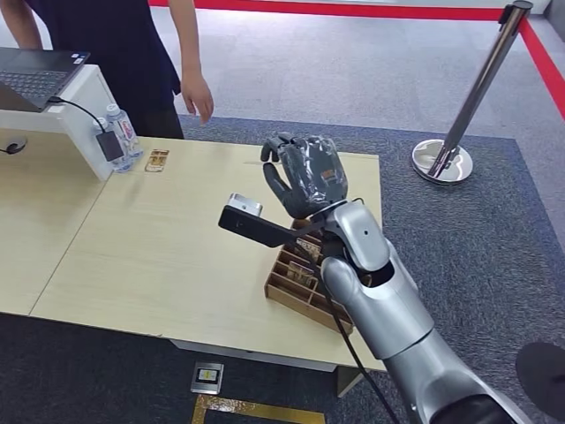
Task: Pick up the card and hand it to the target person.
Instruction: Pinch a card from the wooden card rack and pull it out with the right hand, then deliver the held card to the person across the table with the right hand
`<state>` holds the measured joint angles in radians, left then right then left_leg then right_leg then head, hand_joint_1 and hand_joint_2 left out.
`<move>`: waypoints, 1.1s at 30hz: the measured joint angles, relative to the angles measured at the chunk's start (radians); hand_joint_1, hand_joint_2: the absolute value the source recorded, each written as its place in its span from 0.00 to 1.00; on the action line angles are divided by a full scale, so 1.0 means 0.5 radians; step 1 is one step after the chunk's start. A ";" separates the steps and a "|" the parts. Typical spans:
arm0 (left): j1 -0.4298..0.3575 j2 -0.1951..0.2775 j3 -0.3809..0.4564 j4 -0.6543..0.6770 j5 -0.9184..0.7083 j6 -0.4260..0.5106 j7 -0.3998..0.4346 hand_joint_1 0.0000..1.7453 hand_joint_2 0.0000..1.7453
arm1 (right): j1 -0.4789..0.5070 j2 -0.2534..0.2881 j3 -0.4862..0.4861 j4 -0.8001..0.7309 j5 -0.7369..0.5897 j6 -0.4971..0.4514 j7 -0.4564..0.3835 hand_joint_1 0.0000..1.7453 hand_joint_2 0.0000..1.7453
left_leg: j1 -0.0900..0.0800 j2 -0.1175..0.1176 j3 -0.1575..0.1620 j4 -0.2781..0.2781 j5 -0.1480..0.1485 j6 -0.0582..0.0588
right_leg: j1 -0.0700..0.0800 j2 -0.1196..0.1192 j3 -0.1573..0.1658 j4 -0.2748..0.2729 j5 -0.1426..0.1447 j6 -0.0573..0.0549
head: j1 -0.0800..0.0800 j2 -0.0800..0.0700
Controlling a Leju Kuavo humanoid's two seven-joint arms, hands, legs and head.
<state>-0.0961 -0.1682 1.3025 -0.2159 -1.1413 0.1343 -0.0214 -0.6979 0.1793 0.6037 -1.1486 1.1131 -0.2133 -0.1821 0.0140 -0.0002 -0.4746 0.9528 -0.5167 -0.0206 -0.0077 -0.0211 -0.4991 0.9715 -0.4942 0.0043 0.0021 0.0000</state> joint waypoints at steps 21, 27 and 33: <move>-0.007 0.000 -0.047 0.000 -0.046 0.006 0.019 0.00 0.00 | -0.083 0.059 0.025 0.108 0.021 -0.077 -0.061 1.00 1.00 | 0.000 0.000 0.000 0.000 0.000 0.000 | 0.000 0.000 0.000 0.000 0.000 0.000 | 0.000 0.000; -0.007 0.000 -0.048 0.000 -0.047 0.013 0.022 0.00 0.00 | -0.083 0.059 0.025 0.108 0.034 -0.073 -0.061 1.00 1.00 | 0.000 0.000 0.000 0.000 0.000 0.000 | 0.000 0.000 0.000 0.000 0.000 0.000 | 0.000 0.000; -0.007 0.000 -0.048 0.000 -0.047 0.016 0.023 0.00 0.00 | -0.083 0.059 0.024 0.115 0.032 -0.072 -0.068 0.00 1.00 | 0.000 0.000 0.000 0.001 0.000 0.000 | 0.000 0.000 0.000 0.000 0.000 0.000 | 0.000 0.000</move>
<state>-0.0996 -0.1682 1.2785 -0.2159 -1.1646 0.1423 -0.0099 -0.7392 0.2087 0.6159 -1.0911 1.1290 -0.2495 -0.2164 0.0140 -0.0002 -0.4746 0.9530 -0.5165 -0.0207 -0.0077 -0.0211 -0.4991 0.9715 -0.4940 0.0044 0.0019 0.0000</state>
